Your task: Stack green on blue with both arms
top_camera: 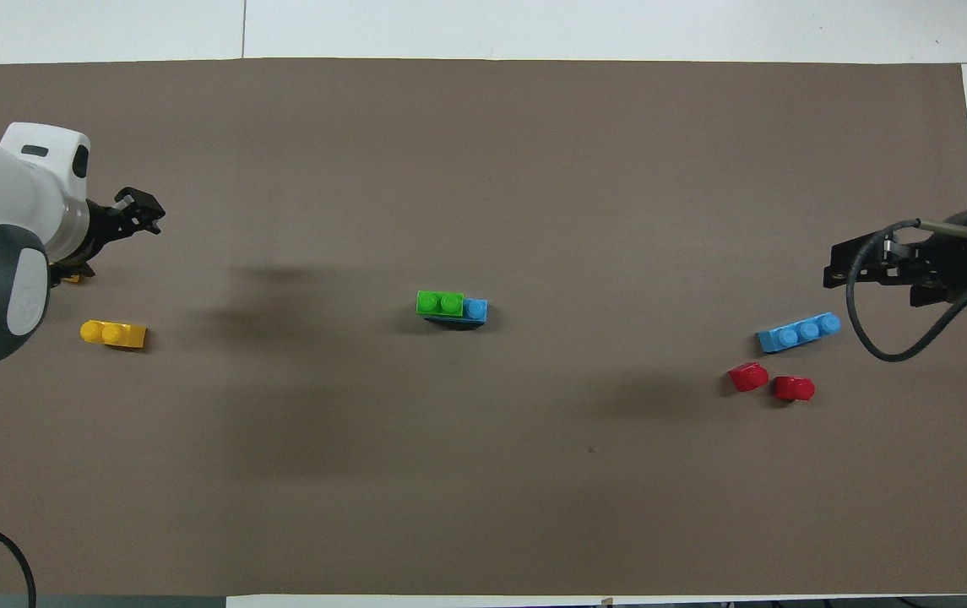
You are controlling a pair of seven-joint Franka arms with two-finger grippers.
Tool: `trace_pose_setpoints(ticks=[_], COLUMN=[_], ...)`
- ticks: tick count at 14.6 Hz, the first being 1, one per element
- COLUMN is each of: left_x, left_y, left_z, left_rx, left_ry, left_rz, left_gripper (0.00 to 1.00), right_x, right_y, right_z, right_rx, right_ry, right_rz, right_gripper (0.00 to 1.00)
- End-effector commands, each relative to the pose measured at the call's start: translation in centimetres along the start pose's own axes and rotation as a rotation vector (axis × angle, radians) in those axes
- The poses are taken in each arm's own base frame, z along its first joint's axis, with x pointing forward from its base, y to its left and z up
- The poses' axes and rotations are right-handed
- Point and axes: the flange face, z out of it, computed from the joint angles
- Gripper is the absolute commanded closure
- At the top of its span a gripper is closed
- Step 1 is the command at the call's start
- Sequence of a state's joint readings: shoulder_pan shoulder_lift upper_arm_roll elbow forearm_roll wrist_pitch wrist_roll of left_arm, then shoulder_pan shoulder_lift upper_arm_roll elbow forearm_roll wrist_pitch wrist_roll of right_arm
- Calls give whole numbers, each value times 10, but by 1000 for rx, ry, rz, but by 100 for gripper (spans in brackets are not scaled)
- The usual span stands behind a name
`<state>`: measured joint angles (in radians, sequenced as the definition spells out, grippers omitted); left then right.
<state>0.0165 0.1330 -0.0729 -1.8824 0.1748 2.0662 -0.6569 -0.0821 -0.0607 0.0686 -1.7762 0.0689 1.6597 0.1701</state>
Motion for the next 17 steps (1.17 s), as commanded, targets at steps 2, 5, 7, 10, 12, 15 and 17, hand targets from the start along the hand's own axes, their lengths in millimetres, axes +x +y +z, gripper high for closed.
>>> trace_pose_setpoints(ticks=[2,5,7,10,12,15,17], left_x=[7,6,-2,-28,-39,-40,-38], left_y=[-12,-22,-30,-33,-38,-42,-45], left_z=[-41,-76,-99,-131,-147,-151,-162], left_rx=[38,48,49,45,58,49,21], left_ry=[-80,-166,-207,-254,-254,-250,-243], left_rz=[223,377,385,395,407,488,579], left_gripper=[0,0,0,0,0,0,0], right_x=[9,8,7,7,8,8,8], right_y=[7,4,2,4,6,7,7], right_z=[-12,-10,-10,-10,-10,-10,-10], right_rx=[-72,-66,-66,-67,-68,-68,-66], right_ry=[-2,-12,-22,-21,-18,-18,-18], right_rz=[-79,-83,-86,-81,-77,-75,-75], right_gripper=[0,0,0,0,0,0,0])
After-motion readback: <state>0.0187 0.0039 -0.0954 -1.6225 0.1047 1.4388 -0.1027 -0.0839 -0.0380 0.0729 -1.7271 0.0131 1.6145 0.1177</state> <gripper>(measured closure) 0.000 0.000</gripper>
